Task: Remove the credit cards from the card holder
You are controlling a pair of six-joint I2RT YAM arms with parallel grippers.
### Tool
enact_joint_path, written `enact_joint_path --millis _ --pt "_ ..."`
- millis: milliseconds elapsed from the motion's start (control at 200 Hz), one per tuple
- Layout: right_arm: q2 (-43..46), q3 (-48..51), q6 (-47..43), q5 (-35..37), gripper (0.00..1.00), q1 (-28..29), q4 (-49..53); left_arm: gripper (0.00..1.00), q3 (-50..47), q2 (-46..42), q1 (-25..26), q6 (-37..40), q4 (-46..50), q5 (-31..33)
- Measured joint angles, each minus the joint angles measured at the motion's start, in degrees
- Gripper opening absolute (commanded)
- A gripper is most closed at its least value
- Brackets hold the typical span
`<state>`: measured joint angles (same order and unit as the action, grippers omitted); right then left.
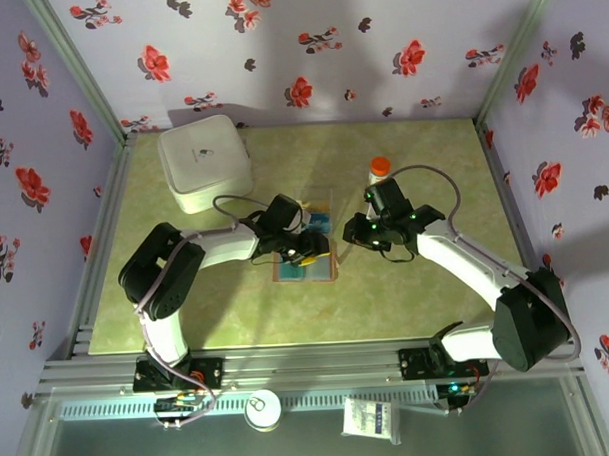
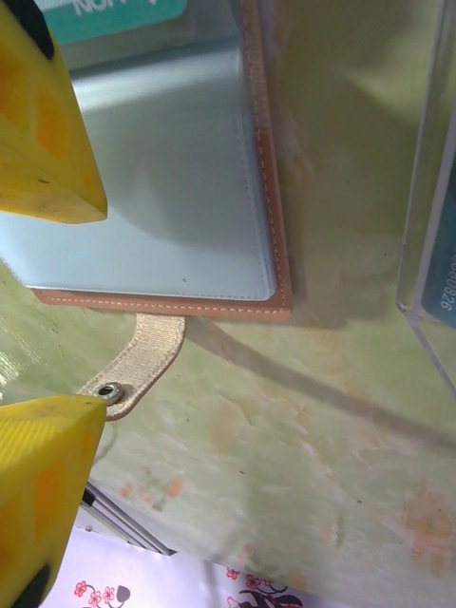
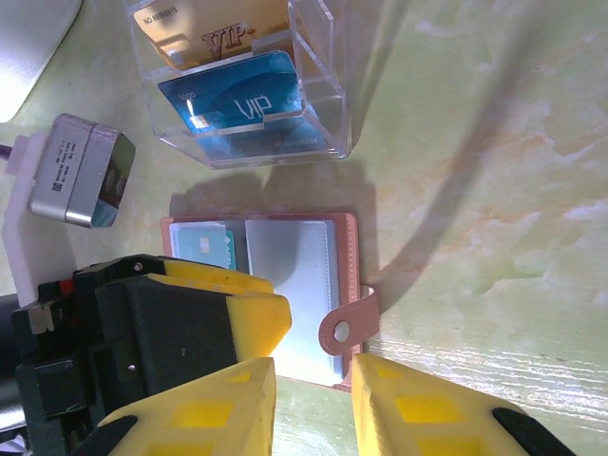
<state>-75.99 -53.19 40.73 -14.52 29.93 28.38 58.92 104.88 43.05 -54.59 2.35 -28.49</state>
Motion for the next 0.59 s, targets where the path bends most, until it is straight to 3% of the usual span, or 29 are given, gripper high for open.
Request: enact_joint_path --millis 165,595 --pt "0.0 -0.02 0.02 -0.57 0.28 0.0 0.0 0.41 2.19 -0.02 -0.09 1.38 3.28 0.39" --pt "-0.35 -0.02 0.44 -0.98 0.27 1.42 -0.2 0.4 2.93 1.07 -0.5 1.81 4.09 0.37"
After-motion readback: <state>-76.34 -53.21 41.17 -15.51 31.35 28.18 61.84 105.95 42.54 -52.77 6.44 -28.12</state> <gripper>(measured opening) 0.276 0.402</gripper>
